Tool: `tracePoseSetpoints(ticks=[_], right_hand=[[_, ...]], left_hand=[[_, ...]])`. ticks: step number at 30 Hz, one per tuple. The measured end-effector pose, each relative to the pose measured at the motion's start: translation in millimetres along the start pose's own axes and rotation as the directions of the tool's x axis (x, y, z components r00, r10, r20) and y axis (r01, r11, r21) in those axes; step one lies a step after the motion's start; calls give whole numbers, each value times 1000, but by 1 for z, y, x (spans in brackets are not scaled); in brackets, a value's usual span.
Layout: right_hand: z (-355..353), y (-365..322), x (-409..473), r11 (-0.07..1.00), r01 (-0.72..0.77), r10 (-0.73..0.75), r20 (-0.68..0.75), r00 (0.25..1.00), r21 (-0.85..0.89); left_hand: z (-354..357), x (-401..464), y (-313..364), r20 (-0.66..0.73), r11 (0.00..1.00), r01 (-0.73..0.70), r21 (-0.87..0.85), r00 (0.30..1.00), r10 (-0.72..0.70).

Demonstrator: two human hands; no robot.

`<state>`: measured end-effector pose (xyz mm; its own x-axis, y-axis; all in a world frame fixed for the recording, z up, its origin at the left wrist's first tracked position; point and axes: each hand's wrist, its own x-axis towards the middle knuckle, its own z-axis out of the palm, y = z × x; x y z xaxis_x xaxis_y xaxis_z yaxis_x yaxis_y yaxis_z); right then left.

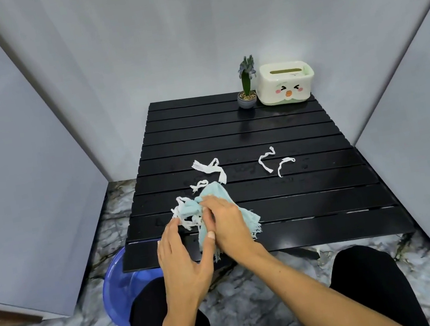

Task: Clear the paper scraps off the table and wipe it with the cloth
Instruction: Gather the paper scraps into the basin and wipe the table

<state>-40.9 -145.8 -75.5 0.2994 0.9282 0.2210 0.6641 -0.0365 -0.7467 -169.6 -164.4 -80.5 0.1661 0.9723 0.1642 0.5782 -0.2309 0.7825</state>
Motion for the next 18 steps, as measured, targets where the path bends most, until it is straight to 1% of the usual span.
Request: tracePoseSetpoints(ticks=[2, 4, 6, 8, 10, 13, 15, 18], right_hand=[[-8, -6, 4, 979, -72, 75, -9, 997, 191], [-22, -4, 10, 931, -166, 183, -21, 983, 326], [-43, 6, 16, 896, -201, 246, -64, 967, 397], [-73, 20, 18, 894, -200, 272, -130, 953, 401], [-107, 39, 16, 928, -171, 256, -232, 938, 332], [-152, 72, 5, 983, -141, 175, -372, 912, 117], [-168, 93, -4, 983, -179, 154, -375, 914, -31], [-169, 119, -20, 941, -276, 210, -303, 930, -196]], left_hand=[[-3, 0, -2, 2, 999, 18, -44, 1000, -18], [-7, 1, -5, -2, 997, 22, -70, 1000, -22], [-13, 3, -10, -10, 997, 18, -75, 1000, -19], [-19, 7, -17, -7, 998, 17, -63, 1000, -17], [-24, 12, -24, -5, 999, 5, -33, 1000, -5], [-28, 21, -32, 1, 999, -20, 29, 1000, 20], [-30, 26, -36, 10, 997, -38, 62, 999, 37], [-32, 34, -42, 14, 990, -72, 119, 997, 71]])
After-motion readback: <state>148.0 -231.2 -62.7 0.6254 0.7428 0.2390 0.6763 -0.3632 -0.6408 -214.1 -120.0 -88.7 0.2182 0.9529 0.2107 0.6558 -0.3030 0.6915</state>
